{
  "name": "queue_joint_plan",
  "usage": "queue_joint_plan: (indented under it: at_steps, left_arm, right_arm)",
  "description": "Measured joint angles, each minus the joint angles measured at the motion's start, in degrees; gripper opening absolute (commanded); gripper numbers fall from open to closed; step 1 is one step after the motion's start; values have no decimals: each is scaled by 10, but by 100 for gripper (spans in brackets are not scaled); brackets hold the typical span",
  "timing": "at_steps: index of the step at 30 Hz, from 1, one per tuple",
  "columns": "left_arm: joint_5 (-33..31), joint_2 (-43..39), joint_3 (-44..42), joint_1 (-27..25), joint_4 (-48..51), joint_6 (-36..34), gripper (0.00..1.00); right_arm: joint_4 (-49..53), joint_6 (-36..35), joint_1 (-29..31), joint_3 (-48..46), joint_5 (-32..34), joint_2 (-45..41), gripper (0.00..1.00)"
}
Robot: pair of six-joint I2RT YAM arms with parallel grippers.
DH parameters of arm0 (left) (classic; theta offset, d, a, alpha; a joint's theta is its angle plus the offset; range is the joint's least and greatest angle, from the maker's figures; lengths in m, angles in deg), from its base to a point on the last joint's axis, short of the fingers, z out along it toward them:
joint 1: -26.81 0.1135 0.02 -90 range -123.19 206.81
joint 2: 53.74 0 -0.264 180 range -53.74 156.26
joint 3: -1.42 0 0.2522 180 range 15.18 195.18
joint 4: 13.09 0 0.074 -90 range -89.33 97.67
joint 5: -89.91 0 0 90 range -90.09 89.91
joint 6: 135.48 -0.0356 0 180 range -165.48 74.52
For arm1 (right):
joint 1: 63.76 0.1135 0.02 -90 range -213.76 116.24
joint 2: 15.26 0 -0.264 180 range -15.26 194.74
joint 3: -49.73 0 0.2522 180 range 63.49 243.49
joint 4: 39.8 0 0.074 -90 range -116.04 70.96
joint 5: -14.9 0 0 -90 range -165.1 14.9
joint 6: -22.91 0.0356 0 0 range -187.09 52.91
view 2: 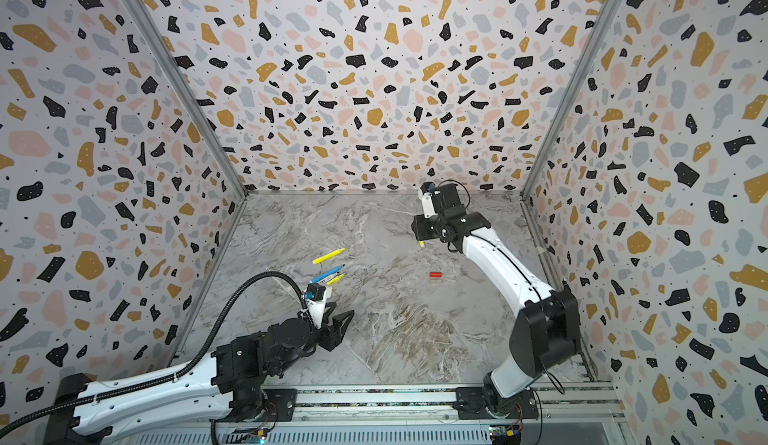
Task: Insert the pens into the pen caps
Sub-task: 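Lower the capped highlighter onto the far table area and open the right gripper, then move the left gripper over the pens while the right arm draws back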
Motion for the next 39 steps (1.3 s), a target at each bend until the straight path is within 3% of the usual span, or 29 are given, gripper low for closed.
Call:
queue_joint_plan:
  at_steps: [4, 14, 18, 25, 30, 39]
  left_arm:
    - [18, 44, 15, 51, 4, -2, 60]
    - [98, 135, 41, 196, 1, -16, 59]
    - [117, 172, 50, 240, -7, -30, 59]
    - [162, 218, 50, 314, -28, -51, 58]
    - [195, 259, 66, 347, -37, -68, 58]
    - [218, 332, 85, 382, -56, -85, 57]
  right_arm:
    - [-44, 3, -12, -105, -33, -78, 48]
    - [-87, 9, -43, -263, -69, -227, 50]
    - [-86, 13, -52, -296, -45, -297, 57]
    - [-59, 24, -57, -347, 25, -435, 58]
    - [-35, 30, -57, -373, 73, -501, 69]
    - [-33, 30, -57, -387, 89, -535, 73]
